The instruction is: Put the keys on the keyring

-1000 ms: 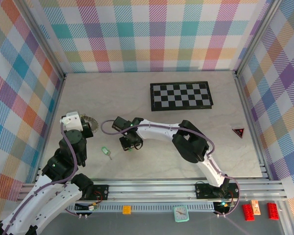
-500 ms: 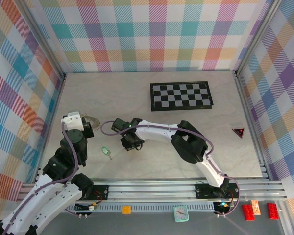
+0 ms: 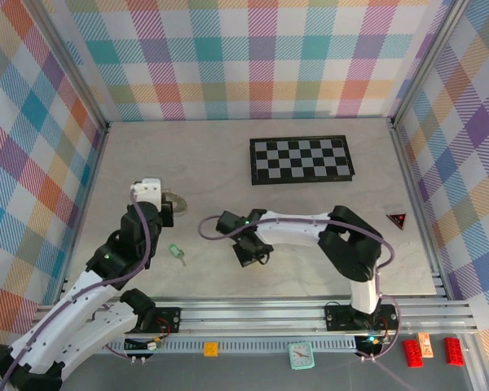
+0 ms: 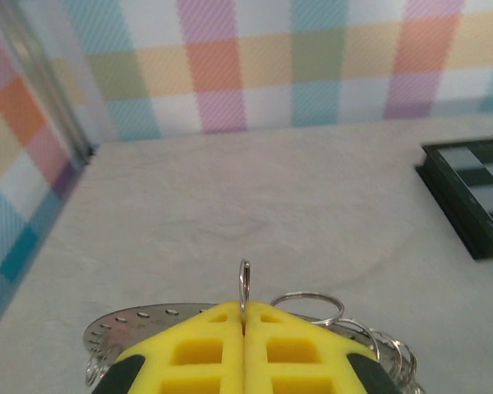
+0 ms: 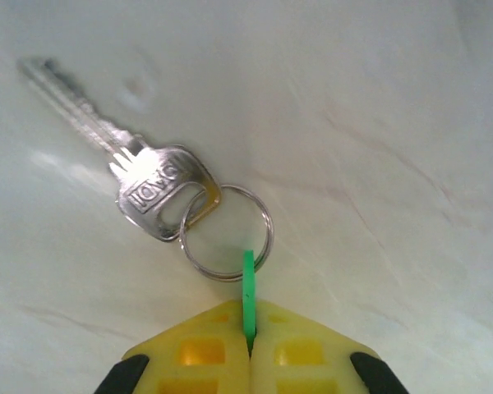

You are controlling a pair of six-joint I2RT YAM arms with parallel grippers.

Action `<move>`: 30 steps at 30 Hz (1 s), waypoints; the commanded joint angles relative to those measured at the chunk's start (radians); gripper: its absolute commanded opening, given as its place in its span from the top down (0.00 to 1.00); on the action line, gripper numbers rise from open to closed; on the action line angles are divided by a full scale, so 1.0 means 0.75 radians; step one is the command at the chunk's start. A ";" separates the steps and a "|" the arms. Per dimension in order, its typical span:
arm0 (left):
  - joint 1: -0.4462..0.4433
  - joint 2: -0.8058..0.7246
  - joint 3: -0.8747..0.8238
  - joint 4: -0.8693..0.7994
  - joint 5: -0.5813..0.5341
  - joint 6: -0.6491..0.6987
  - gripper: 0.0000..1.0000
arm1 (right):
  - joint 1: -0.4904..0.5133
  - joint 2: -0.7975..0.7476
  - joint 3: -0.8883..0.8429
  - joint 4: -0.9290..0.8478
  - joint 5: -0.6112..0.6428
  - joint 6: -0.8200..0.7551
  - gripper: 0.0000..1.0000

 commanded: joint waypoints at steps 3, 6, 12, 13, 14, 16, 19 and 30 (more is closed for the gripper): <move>0.015 0.076 0.056 0.105 0.403 0.022 1.00 | -0.115 -0.158 -0.226 0.017 -0.105 -0.014 0.95; 0.015 0.142 0.071 0.131 0.517 0.023 1.00 | -0.175 -0.217 -0.310 0.044 -0.170 -0.020 0.90; 0.014 0.239 0.084 0.166 0.633 0.052 1.00 | -0.219 -0.331 -0.384 0.080 -0.206 -0.029 0.70; 0.015 0.250 0.087 0.168 0.652 0.058 1.00 | -0.221 -0.358 -0.387 0.082 -0.203 -0.034 0.67; 0.013 0.262 0.091 0.170 0.675 0.069 1.00 | -0.224 -0.395 -0.392 0.084 -0.188 -0.032 0.64; 0.013 0.284 0.102 0.171 0.720 0.087 1.00 | -0.234 -0.465 -0.407 0.086 -0.157 -0.022 0.60; 0.007 0.315 0.106 0.178 0.773 0.103 1.00 | -0.255 -0.553 -0.426 0.094 -0.142 0.015 0.61; -0.014 0.348 0.070 0.231 0.792 0.101 1.00 | -0.264 -0.603 -0.510 0.295 -0.303 0.558 0.64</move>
